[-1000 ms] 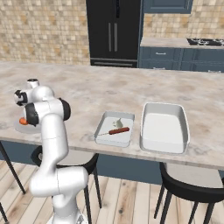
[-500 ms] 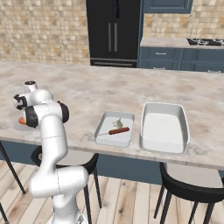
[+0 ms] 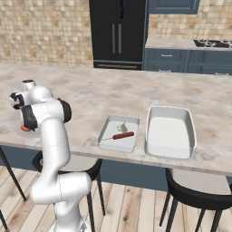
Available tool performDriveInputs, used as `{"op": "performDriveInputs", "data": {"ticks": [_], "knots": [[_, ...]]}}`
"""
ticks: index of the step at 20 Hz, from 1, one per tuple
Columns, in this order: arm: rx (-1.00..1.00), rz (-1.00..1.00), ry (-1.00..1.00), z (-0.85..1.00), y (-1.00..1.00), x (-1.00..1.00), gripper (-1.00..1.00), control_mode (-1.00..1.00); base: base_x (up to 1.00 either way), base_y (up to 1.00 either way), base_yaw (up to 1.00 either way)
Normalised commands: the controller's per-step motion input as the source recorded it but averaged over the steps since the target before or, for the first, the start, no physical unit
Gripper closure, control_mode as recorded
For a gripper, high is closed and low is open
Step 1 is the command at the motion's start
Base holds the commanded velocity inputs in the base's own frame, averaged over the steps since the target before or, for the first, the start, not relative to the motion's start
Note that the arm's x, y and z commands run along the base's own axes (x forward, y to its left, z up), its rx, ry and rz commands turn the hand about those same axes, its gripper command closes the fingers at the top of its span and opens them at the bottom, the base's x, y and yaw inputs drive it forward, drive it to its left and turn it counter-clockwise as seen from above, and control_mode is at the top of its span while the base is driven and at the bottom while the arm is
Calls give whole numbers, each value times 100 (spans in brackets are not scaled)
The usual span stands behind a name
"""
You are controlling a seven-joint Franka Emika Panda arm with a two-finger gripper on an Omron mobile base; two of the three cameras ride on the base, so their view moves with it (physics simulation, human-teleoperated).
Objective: Place one cooked food and one vegetable from the large plate to each tupperware container.
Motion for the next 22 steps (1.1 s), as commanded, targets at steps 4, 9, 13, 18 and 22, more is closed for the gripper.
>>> {"op": "performDriveInputs", "data": {"ticks": [4,9,13,18,22], "knots": [[4,0,-18,60,-100,-97,100,-100,0,0,0],[5,0,-9,77,-100,-82,100,-100,0,0,0],[3,0,2,82,-100,-18,100,-100,0,0,0],[0,0,7,85,-100,-4,100,-100,0,0,0],[0,0,12,45,-100,0,100,-100,0,0,0]]}}
